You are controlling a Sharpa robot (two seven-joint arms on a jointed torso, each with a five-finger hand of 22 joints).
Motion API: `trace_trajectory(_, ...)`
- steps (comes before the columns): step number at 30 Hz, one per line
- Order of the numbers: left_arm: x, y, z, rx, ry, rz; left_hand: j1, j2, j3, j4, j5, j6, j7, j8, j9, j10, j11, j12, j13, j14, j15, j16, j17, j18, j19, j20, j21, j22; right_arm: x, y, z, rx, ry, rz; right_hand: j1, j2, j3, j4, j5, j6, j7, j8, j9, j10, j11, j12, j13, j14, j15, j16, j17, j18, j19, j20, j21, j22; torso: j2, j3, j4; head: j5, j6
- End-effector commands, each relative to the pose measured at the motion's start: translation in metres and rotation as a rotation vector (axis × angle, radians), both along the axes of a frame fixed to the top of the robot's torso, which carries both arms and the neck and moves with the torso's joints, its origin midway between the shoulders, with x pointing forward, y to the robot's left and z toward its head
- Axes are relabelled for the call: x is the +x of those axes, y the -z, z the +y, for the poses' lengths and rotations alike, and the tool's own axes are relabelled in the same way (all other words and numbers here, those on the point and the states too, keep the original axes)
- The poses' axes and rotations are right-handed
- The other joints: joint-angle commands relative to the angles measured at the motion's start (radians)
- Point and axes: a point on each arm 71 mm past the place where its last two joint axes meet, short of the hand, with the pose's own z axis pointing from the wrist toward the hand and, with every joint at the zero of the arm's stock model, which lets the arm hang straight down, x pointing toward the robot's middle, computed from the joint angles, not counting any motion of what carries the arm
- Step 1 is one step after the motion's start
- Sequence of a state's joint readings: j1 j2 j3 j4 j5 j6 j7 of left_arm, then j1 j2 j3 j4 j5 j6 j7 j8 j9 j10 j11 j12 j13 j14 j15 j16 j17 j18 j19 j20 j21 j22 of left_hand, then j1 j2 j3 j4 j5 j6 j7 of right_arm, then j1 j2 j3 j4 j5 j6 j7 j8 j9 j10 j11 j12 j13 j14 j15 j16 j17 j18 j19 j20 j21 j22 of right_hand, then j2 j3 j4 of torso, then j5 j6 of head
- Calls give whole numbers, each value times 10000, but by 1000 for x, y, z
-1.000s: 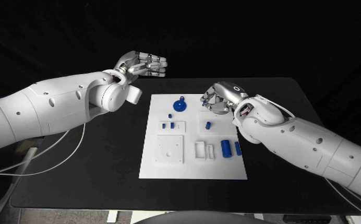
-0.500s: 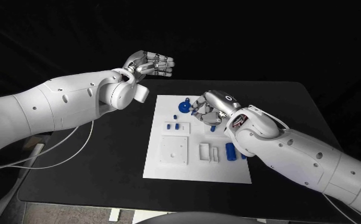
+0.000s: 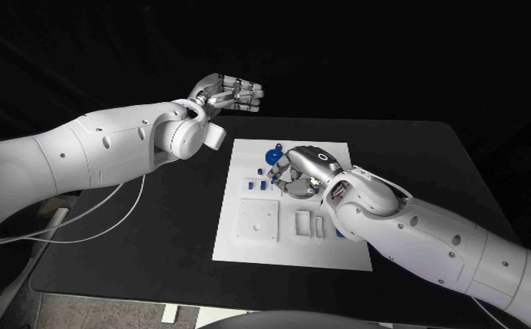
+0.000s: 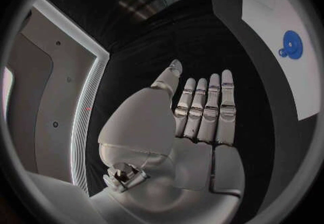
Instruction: Assemble the parts on the task board
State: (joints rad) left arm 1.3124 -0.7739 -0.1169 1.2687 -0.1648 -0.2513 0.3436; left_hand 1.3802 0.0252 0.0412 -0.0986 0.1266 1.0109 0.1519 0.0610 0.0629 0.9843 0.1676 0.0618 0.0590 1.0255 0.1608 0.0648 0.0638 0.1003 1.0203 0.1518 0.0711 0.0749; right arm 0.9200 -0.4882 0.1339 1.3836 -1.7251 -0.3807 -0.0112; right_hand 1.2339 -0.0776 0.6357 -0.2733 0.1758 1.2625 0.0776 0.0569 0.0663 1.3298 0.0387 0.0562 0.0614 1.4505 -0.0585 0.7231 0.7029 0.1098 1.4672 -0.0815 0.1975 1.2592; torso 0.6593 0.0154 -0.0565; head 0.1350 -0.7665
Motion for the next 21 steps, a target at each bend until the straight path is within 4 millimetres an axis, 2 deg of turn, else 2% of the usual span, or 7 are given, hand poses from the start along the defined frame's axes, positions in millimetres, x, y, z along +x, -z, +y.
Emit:
trace_trajectory(1,0,-2,-3,-94,175,-161,14,130,-32,11,-35,73,-3,21,13,27,21,34,-8,-17,38,-44,-14,34,34,-2,22,-16,-3,4,5,-309,-204,-21,-1,107,-44,3,48,66,14,68,14,167,-100,39,5,13,-47,27,14,162,311,-32,-19,20,15,18,16,21,-14)
trace_trajectory(4,1,-2,-5,-102,205,-167,26,144,-28,16,-35,87,-6,23,14,38,18,37,-8,-17,30,-43,-14,29,33,-7,22,-16,-6,9,8,-406,-278,57,-1,107,-44,3,48,66,14,68,14,167,-100,39,5,13,-47,27,14,162,311,-32,-19,20,15,26,26,46,-36)
trace_trajectory(8,1,-2,-8,-110,235,-177,26,144,-28,16,-35,87,-6,23,14,38,18,37,-8,-17,30,-43,-14,29,33,-7,22,-16,-10,16,11,-540,-368,139,-8,116,-34,-7,60,61,14,67,13,162,-99,37,4,14,-47,23,12,166,311,-33,-21,23,7,15,36,97,-89)
trace_trajectory(11,2,-2,-8,-111,239,-186,26,144,-28,16,-35,87,-6,23,14,38,18,37,-8,-17,30,-43,-14,29,33,-7,22,-16,-12,20,13,-645,-444,177,-8,116,-34,-7,60,61,14,67,13,162,-99,37,4,14,-47,23,12,166,311,-33,-21,23,4,10,16,170,-14)
trace_trajectory(14,2,-2,-8,-108,225,-198,26,144,-28,16,-35,87,-6,23,14,38,18,37,-8,-17,30,-43,-14,29,33,-7,22,-16,-14,23,15,-766,-511,207,-8,116,-34,-7,60,61,14,67,13,162,-99,37,4,14,-47,23,12,166,311,-33,-21,23,7,6,12,150,1)
trace_trajectory(21,3,-2,-11,-111,253,-190,26,144,-28,16,-35,87,-6,23,14,38,18,37,-8,-17,30,-43,-14,29,33,-7,22,-16,-18,34,17,-1353,-645,388,-27,125,-28,-32,38,63,13,69,14,162,-99,39,5,17,-46,16,6,161,311,-29,-26,30,1,0,1,229,-118)
